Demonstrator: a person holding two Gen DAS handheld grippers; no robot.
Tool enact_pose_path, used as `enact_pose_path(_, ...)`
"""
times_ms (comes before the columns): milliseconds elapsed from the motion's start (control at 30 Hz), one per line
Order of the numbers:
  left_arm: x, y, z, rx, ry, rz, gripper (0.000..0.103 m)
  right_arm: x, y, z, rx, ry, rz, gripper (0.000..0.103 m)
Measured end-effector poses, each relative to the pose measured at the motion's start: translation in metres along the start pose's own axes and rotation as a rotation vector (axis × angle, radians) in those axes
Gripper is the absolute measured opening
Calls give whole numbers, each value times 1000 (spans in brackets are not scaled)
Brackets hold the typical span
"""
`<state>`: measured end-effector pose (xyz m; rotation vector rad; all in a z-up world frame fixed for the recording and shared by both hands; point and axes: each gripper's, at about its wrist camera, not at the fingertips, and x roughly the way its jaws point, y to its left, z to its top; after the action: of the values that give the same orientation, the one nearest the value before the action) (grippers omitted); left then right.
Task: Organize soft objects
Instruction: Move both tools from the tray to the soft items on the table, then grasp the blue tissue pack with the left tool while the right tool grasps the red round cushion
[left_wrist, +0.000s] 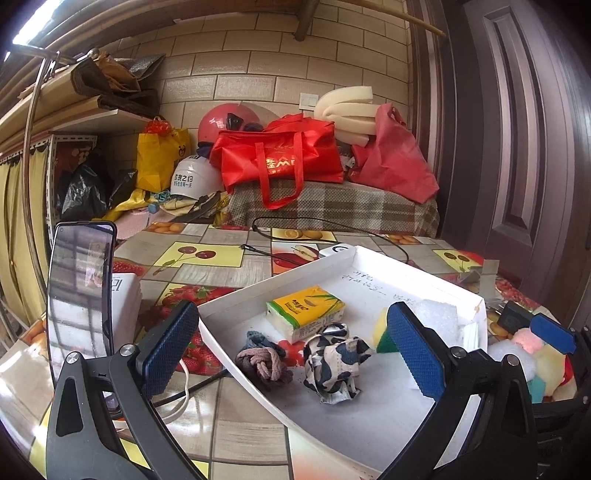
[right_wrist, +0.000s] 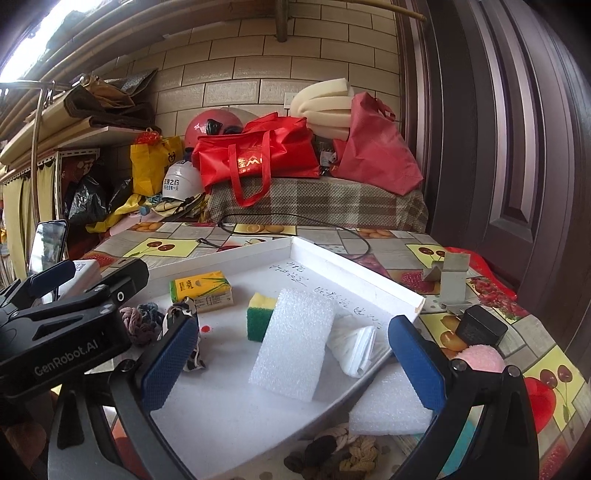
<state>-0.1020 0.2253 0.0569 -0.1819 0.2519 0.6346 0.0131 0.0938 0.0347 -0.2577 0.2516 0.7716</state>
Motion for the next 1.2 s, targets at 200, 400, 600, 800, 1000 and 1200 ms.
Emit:
enact_pose_path(200,-20,-36,-8,118,4,-131,103,-42,-56,-16,10,-15,-4,103)
enact_pose_path(400,-35,-84,-22,214,113,-391,103,-64,-155,-33,84,89,-38,103)
enact_pose_path(600,-31,-155,-40,346,325,-598,103,-56,-213,-51,95,302,66,103)
enact_pose_path(800,-4,-193,-52,333,483,-602,102,-30,-203,-58,1,418,139,103)
enact_pose_path(1000,26,-209,-52,308,523,-503,102,0,-198,-60,-29,496,175,72)
enact_pose_path(1200,40,-230,-51,351,522,-492,103,-5,-197,-61,-37,488,214,63)
